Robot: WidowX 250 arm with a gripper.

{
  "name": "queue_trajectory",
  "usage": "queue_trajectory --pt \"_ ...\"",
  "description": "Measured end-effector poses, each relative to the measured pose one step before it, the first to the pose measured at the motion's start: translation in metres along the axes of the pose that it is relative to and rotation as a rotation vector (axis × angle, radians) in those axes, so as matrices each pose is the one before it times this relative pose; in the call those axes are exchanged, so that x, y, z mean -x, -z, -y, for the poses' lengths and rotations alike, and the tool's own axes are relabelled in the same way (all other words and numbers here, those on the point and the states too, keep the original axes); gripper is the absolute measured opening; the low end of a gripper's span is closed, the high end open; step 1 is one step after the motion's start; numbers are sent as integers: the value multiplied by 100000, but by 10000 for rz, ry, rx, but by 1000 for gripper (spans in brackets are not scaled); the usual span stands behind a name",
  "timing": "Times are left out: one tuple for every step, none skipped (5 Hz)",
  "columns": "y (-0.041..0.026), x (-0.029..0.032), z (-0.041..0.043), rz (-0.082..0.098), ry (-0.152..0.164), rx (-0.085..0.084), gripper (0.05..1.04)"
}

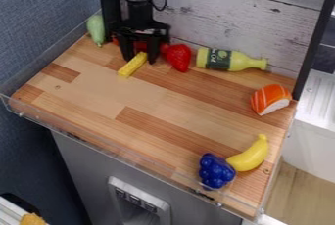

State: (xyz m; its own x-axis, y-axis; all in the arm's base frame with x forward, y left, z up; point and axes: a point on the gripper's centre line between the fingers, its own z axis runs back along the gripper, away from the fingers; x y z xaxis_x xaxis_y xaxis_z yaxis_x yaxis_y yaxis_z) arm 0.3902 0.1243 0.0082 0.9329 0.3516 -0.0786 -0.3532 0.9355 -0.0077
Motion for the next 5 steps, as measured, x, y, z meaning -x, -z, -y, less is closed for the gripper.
queue_trajectory --pt "109 83 -525 -16 -625 38 352" --pt "47 296 -30 -30 -17 -3 277" --pt "-223 -148 19 15 416 2 277" --pt "-132 -68 -16 -61 820 -15 277" --pt "-1030 314 -161 -425 1712 -68 277"
